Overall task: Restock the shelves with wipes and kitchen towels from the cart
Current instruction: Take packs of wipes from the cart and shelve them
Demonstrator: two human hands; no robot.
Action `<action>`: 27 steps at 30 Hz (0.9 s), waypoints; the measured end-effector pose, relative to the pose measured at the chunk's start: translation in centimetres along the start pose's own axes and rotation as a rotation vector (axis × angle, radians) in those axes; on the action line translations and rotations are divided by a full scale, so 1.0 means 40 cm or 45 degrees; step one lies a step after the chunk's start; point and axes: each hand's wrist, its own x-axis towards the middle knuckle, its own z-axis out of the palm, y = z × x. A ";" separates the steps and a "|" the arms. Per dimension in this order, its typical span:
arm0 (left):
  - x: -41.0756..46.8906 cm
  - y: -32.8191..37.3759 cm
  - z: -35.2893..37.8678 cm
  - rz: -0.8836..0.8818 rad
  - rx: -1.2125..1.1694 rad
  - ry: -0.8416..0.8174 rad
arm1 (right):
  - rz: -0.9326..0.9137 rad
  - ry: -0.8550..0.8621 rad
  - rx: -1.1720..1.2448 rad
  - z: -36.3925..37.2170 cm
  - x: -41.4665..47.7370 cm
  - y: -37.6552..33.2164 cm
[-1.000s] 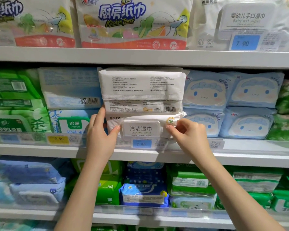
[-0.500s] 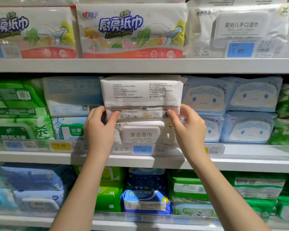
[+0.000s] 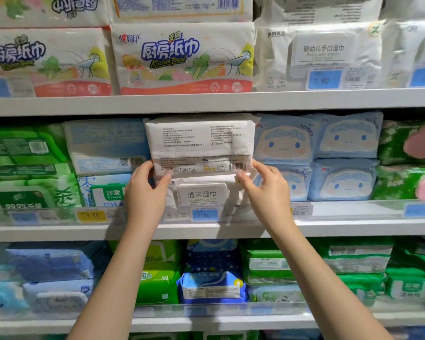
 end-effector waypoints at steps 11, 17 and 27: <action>-0.002 -0.004 0.006 0.012 0.005 0.002 | 0.029 -0.022 0.117 0.025 -0.007 0.024; -0.010 0.000 0.006 -0.009 -0.019 -0.049 | 0.054 -0.041 0.011 0.026 -0.009 0.023; -0.012 0.006 -0.022 -0.070 -0.094 -0.183 | 0.097 -0.217 -0.241 -0.015 0.001 0.013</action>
